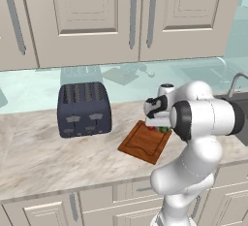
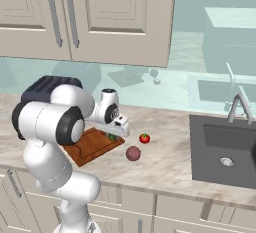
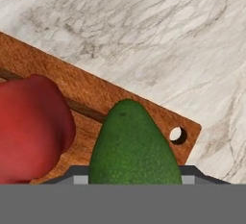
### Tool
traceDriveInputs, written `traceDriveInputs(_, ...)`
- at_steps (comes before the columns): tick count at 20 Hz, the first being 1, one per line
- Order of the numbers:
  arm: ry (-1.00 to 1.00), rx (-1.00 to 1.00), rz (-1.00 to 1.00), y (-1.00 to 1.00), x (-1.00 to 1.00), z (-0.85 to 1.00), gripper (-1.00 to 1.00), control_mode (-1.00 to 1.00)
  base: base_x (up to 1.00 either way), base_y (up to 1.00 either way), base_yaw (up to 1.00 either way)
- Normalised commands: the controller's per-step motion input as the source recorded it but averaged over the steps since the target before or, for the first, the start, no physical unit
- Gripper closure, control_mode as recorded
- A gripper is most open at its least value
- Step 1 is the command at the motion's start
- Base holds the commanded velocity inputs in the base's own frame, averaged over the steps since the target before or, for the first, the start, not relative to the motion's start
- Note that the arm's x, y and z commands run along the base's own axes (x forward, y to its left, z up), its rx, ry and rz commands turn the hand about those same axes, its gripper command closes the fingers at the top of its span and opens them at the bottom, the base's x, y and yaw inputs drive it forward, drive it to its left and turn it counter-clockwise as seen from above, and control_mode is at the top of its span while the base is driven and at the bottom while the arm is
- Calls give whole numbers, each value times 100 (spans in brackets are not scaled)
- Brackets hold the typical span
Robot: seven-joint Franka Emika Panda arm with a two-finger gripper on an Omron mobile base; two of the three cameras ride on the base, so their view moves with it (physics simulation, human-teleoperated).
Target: Place the avocado, onion, tomato, and bell pepper on the cutting board.
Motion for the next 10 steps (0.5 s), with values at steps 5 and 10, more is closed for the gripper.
traceDriveInputs(5,-4,3,0,2,-12,-1,-100,-100,0,0,0)
traceDriveInputs(10,8,-2,0,19,-1,16,-100,-100,0,0,0)
